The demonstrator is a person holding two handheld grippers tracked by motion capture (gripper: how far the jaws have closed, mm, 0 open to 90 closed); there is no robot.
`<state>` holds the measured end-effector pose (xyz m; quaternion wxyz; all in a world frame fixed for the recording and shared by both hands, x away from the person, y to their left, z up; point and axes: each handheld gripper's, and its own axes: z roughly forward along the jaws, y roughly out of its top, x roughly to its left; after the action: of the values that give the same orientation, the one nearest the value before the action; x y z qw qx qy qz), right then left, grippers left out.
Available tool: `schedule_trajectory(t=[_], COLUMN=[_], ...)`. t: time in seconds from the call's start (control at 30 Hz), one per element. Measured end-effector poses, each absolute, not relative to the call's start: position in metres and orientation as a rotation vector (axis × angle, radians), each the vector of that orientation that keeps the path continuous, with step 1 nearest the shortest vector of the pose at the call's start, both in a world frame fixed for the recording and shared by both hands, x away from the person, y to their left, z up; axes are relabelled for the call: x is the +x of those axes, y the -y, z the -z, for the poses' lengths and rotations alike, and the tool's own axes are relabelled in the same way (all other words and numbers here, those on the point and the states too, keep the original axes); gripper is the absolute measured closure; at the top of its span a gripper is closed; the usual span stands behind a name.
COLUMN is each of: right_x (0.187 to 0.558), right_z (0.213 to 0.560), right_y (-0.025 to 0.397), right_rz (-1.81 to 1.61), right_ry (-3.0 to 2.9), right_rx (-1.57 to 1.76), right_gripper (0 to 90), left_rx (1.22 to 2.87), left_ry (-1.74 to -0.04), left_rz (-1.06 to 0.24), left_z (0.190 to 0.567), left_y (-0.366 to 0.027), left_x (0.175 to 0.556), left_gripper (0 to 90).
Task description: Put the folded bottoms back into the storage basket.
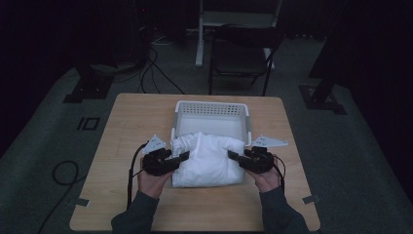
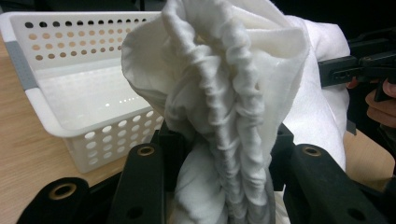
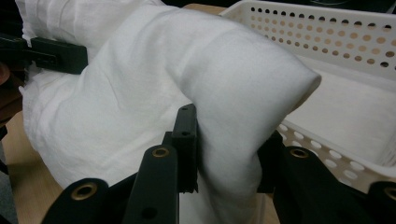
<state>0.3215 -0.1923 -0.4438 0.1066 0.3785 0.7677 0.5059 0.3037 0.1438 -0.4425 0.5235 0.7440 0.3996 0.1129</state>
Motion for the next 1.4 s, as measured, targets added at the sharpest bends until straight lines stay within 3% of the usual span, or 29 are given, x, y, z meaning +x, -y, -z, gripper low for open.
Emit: schedule_trajectory(t=[1.4], right_x=[0.337], right_z=[0.402], right_y=[0.192], right_rz=[-1.509], right_ry=[-2.175], right_rx=[1.068], right_gripper=[70.1], left_rx=[1.713], left_ry=[-0.944], left_rz=[-0.299], left_z=[0.410], left_y=[-0.144], left_x=[0.327], left_gripper=[62.0])
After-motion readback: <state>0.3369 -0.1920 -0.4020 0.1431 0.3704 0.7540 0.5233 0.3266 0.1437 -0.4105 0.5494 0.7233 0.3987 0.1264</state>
